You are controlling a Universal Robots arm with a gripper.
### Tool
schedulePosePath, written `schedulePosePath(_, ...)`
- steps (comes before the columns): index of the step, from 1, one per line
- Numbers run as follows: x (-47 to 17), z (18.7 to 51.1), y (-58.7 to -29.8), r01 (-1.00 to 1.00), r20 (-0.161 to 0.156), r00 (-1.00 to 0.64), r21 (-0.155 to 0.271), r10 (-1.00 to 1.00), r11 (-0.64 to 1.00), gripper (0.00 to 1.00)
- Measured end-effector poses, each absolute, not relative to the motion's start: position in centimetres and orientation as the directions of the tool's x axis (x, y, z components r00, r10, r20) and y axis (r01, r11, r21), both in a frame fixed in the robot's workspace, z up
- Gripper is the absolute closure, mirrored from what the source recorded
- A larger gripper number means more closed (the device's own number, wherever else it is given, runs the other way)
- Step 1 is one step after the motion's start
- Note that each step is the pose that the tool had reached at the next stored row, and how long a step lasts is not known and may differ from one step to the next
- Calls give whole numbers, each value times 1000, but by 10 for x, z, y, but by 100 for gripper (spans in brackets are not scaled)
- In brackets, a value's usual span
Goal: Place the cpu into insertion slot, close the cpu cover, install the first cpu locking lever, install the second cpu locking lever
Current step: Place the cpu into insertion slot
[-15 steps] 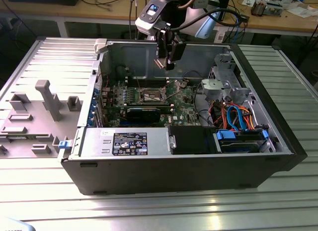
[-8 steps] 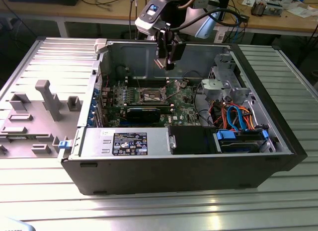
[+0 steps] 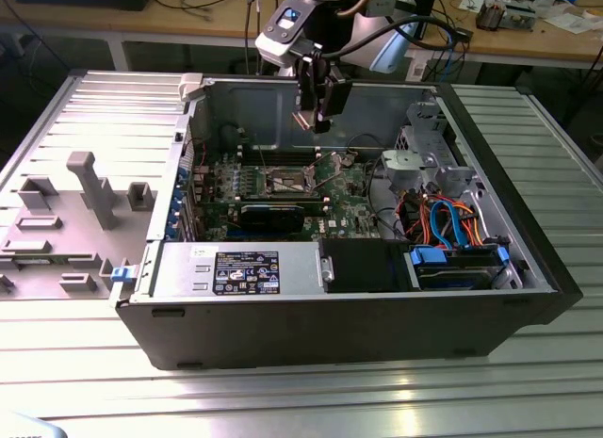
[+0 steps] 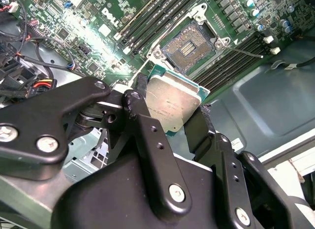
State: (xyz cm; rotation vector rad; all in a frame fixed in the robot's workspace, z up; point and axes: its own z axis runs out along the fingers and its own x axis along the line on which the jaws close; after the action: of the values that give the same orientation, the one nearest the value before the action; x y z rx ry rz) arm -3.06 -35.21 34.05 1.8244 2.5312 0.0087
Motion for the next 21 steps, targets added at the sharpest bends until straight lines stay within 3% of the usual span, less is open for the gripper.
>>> schedulePosePath(21,-31,340,-352,956,-14,-293,17,956,293,45)
